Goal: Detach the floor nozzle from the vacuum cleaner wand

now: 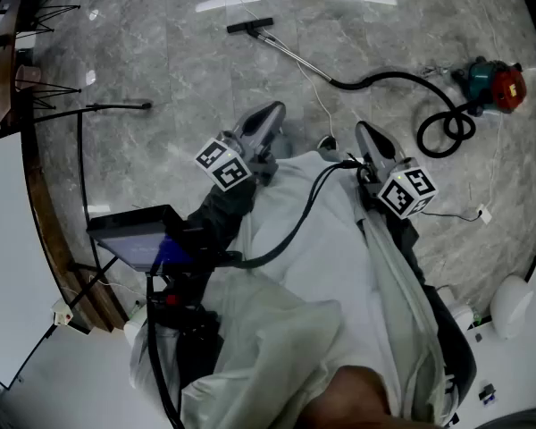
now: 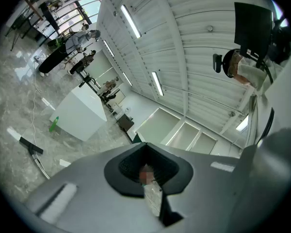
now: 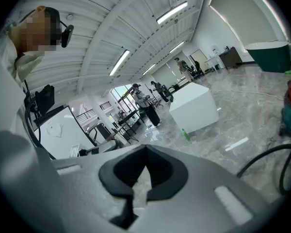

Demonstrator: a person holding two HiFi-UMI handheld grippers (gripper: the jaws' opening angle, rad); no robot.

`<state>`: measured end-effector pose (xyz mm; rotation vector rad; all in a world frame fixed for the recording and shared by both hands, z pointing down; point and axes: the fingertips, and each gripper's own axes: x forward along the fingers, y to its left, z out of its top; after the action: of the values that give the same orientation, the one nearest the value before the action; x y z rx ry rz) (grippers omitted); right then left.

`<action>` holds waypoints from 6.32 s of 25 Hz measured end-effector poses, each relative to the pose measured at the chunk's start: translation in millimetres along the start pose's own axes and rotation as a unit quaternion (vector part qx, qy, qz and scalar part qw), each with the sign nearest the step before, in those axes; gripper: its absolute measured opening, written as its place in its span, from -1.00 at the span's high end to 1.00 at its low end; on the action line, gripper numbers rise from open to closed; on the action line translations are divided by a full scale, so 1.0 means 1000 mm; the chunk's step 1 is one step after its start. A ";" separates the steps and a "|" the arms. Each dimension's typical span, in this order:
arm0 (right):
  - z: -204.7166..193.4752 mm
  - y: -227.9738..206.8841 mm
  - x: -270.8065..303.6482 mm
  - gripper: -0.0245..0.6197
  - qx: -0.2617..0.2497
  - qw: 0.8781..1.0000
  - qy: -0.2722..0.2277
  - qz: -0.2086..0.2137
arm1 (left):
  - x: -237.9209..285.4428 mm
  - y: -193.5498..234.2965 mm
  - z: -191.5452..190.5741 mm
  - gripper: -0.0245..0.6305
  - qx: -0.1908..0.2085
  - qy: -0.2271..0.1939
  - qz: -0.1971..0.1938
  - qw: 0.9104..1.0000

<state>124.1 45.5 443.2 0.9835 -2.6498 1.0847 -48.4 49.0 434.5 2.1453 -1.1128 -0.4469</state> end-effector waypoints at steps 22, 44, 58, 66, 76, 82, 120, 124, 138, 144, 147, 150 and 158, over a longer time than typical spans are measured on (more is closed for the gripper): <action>-0.003 -0.002 -0.046 0.93 -0.035 0.999 -0.020 0.024 | -0.004 -0.035 -0.032 0.91 -0.002 -0.019 -0.003 1.000; 0.004 -0.023 0.056 0.93 -0.180 0.982 0.061 0.018 | -0.014 0.034 -0.015 0.91 -0.058 -0.072 0.048 0.995; -0.098 -0.156 0.386 0.93 -0.324 0.908 0.266 -0.024 | 0.045 0.324 0.059 0.91 -0.034 0.009 0.135 0.990; -0.278 -0.324 0.550 0.45 -0.353 0.859 0.369 0.016 | 0.007 0.512 -0.054 0.91 -0.066 0.023 0.199 0.977; -0.481 -0.463 0.672 0.46 -0.457 0.762 0.458 -0.005 | -0.082 0.598 -0.200 0.91 -0.149 0.044 0.270 0.950; -0.502 -0.487 0.688 0.37 -0.418 0.785 0.453 -0.068 | -0.103 0.616 -0.215 0.91 -0.159 0.037 0.289 0.943; -0.137 -0.129 0.174 0.41 -0.365 0.743 0.500 0.257 | 0.198 0.078 -0.034 0.37 0.052 0.071 -0.211 0.974; -0.119 -0.101 0.118 0.41 -0.395 0.727 0.503 0.252 | 0.189 -0.004 -0.040 0.45 0.118 0.119 -0.188 0.968; -0.057 -0.004 0.122 0.45 -0.374 0.873 0.279 0.144 | 0.131 -0.058 0.063 0.54 0.113 0.012 -0.131 0.985; -0.012 0.029 0.152 0.73 -0.419 0.896 0.124 0.082 | 0.112 -0.097 0.118 0.49 0.131 0.001 -0.239 0.962; -0.025 0.058 0.145 0.80 -0.385 0.874 0.204 0.214 | 0.104 -0.099 0.130 0.45 0.116 0.022 -0.290 0.950; -0.040 0.077 0.118 0.80 -0.297 0.847 0.304 0.319 | 0.104 -0.094 0.134 0.48 0.056 0.028 -0.328 0.942; -0.023 0.078 0.125 0.80 -0.241 0.882 0.291 0.284 | 0.126 -0.081 0.156 0.60 0.028 -0.068 -0.271 0.960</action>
<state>-24.1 36.3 455.7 -0.2131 -2.4974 0.5766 -16.7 -83.4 266.4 2.4915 -0.5919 -0.8261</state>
